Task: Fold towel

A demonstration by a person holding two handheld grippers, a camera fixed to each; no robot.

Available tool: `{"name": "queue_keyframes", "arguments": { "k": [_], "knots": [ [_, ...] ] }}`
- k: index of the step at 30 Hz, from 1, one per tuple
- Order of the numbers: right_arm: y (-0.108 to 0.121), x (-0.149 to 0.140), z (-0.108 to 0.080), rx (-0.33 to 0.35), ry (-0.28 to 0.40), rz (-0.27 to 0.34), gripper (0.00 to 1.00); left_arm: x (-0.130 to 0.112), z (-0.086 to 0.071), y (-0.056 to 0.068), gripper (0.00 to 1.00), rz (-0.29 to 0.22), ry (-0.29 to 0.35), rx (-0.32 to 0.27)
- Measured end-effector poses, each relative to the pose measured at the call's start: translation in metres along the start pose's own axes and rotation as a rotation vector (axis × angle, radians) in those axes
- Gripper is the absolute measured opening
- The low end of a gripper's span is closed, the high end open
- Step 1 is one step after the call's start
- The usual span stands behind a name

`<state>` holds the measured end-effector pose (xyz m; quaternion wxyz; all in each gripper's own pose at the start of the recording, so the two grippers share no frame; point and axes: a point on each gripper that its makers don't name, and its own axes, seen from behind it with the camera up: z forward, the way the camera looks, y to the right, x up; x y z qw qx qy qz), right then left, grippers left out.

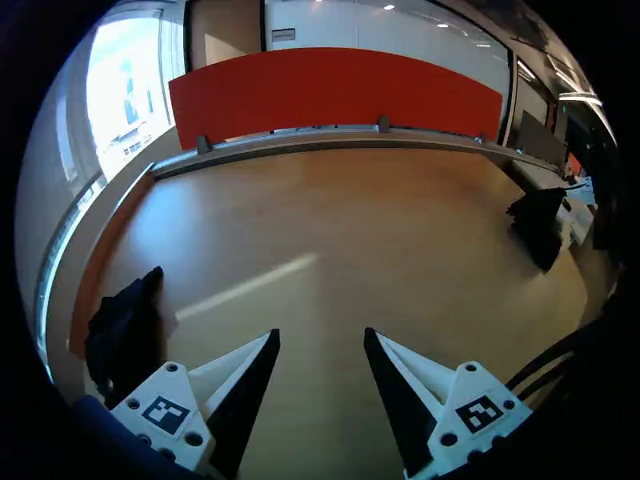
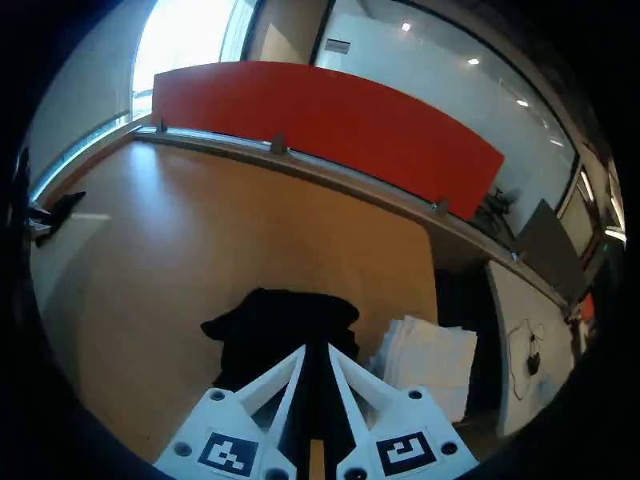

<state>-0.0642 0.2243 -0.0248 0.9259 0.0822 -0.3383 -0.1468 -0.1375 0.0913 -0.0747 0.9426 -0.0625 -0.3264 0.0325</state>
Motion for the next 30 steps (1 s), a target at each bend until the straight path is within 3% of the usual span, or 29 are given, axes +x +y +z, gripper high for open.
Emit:
{"name": "queue_keyframes", "arguments": {
  "k": [12,30],
  "knots": [
    [0.002,-0.036,-0.005,-0.035,-0.049,0.01,0.05,0.001,-0.002,0.0,0.77,0.011,0.003,-0.004],
    [0.006,-0.099,0.012,-0.073,-0.134,0.068,0.05,-0.009,-0.008,-0.011,0.77,0.03,-0.014,0.02]
  ]
}}
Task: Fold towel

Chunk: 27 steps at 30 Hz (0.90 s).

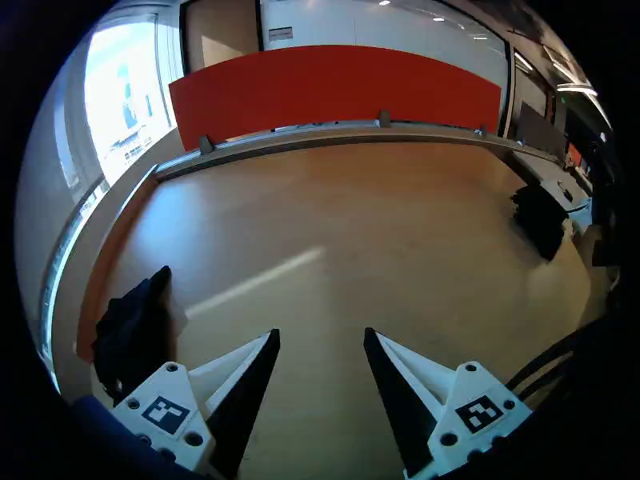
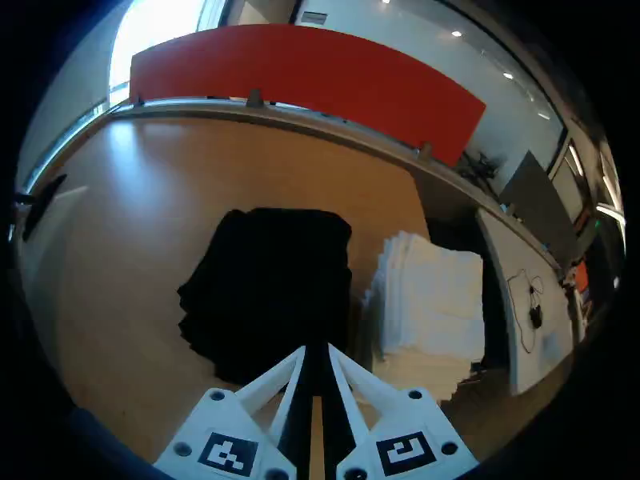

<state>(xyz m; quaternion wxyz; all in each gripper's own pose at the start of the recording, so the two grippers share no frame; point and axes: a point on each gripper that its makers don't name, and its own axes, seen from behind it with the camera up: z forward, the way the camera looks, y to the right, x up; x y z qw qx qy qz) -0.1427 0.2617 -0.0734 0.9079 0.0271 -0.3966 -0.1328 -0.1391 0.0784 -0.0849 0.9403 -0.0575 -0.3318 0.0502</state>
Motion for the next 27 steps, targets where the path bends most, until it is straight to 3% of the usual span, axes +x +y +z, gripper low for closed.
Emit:
{"name": "queue_keyframes", "arguments": {
  "k": [17,27],
  "knots": [
    [0.003,-0.038,0.028,-0.01,-0.084,0.043,0.05,-0.008,-0.006,-0.008,0.77,0.004,-0.013,0.024],
    [0.004,-0.043,0.036,-0.021,-0.1,0.058,0.05,-0.011,-0.009,-0.01,0.77,0.003,-0.015,0.033]
  ]
}}
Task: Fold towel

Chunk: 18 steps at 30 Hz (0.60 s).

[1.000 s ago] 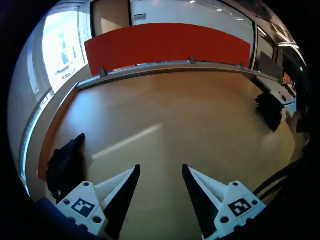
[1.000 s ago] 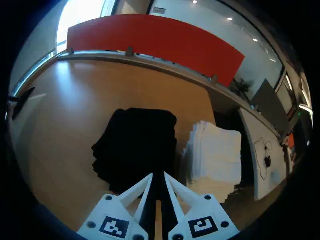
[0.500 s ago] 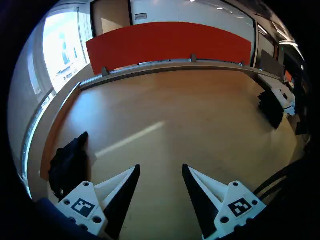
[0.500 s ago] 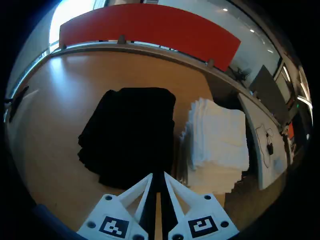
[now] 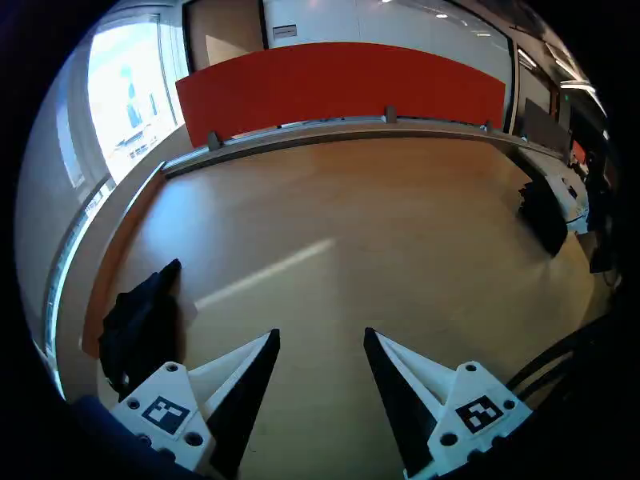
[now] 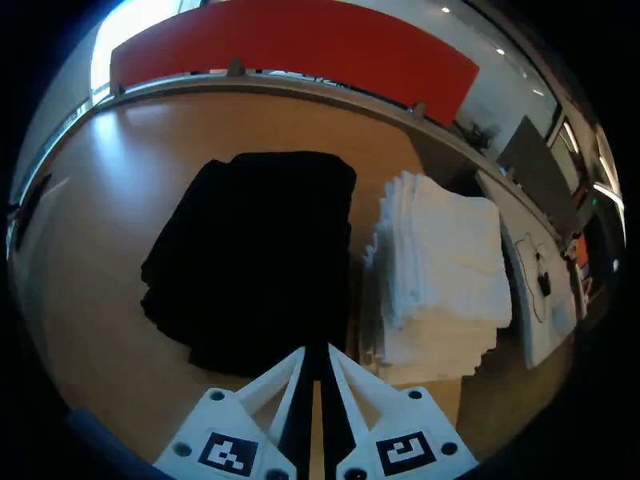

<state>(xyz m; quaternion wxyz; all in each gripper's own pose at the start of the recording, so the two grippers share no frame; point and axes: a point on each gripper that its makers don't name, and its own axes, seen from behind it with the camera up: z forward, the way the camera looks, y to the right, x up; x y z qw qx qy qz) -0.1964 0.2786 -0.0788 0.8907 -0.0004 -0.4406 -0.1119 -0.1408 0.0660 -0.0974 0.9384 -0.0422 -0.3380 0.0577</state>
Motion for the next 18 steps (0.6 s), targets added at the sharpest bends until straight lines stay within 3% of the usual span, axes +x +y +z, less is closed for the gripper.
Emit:
{"name": "queue_keyframes", "arguments": {
  "k": [11,18],
  "knots": [
    [-0.003,0.005,-0.003,0.003,0.021,0.0,0.06,-0.001,-0.002,-0.001,0.77,-0.001,0.001,0.001],
    [0.001,0.011,-0.014,-0.012,0.055,0.005,0.14,0.001,-0.002,-0.002,0.77,0.0,0.007,0.001]
  ]
}}
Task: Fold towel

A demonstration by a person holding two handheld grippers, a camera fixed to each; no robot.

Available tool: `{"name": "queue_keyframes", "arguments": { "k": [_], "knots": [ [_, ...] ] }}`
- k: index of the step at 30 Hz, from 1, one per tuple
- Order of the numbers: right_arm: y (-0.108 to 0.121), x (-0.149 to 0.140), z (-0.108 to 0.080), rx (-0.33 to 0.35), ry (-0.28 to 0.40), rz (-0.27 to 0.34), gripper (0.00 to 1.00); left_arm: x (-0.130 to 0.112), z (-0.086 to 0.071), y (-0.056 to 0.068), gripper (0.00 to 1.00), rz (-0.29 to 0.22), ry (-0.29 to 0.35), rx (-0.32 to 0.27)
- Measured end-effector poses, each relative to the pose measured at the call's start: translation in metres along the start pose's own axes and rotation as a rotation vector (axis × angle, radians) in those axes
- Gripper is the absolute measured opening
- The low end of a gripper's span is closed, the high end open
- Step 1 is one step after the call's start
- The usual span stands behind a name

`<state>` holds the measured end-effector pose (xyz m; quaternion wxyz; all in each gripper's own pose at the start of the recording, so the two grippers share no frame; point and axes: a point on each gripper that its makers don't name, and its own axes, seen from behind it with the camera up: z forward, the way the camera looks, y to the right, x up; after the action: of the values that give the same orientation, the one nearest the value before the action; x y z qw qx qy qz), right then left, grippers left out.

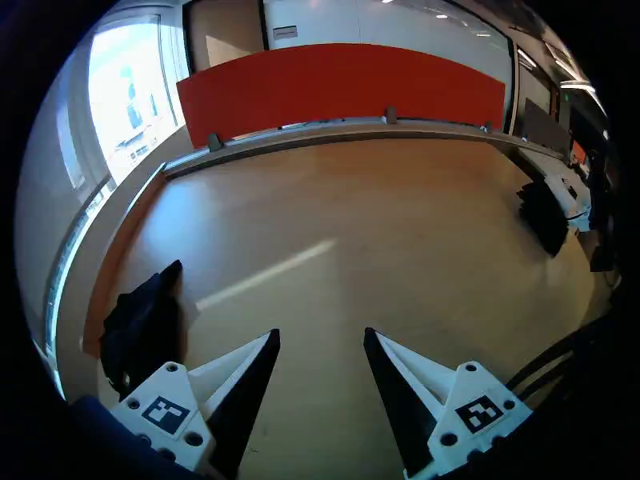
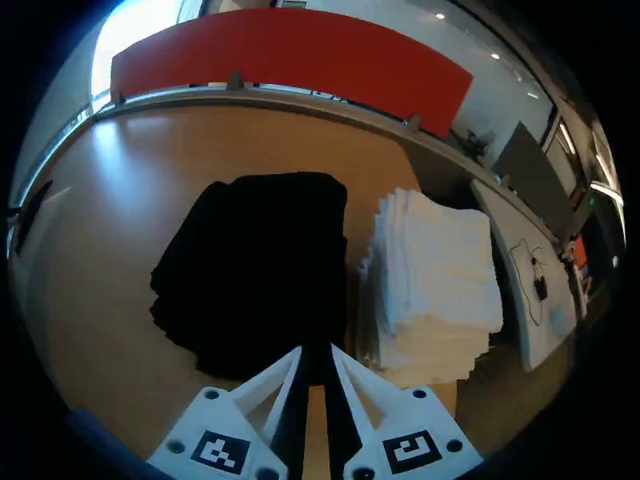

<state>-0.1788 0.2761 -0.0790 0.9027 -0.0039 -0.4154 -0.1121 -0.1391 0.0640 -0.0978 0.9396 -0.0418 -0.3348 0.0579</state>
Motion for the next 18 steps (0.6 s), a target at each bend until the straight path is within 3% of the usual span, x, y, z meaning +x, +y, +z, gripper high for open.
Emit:
{"name": "queue_keyframes", "arguments": {
  "k": [6,10,14,18],
  "knots": [
    [0.004,0.0,-0.008,-0.022,0.01,-0.009,0.27,0.003,-0.001,-0.002,0.77,-0.001,0.007,-0.001],
    [0.002,0.002,-0.012,-0.029,0.022,-0.012,0.41,0.004,-0.001,-0.003,0.77,-0.003,0.012,-0.001],
    [-0.002,0.006,-0.015,-0.028,0.035,-0.014,0.67,0.005,-0.002,-0.006,0.77,-0.005,0.018,0.001],
    [-0.01,0.011,-0.018,-0.011,0.047,-0.009,0.74,0.006,-0.003,-0.008,0.77,-0.008,0.024,0.003]
  ]
}}
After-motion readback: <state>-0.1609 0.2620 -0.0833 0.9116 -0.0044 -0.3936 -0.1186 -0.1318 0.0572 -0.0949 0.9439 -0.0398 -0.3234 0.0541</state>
